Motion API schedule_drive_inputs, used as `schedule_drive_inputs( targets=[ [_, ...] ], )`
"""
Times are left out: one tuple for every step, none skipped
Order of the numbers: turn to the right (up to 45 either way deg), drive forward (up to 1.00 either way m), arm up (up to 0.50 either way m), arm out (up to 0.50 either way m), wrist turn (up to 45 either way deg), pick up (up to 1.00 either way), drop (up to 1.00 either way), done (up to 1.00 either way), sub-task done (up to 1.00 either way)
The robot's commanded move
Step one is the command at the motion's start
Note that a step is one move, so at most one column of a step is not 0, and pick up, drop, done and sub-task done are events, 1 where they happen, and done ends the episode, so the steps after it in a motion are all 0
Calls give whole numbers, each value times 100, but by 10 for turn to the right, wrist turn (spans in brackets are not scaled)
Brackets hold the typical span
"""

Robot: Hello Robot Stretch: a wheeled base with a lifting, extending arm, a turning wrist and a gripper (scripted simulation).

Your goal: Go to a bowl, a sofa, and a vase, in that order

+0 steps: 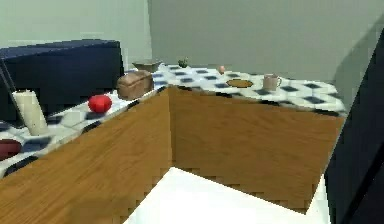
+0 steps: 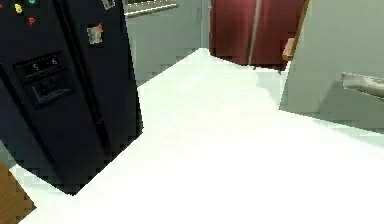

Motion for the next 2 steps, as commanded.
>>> schedule_drive_inputs(
  targets=[
    [0, 75, 0, 0, 0, 0, 0, 0, 0],
    [-180, 0, 0, 0, 0, 0, 0, 0, 0]
  ],
)
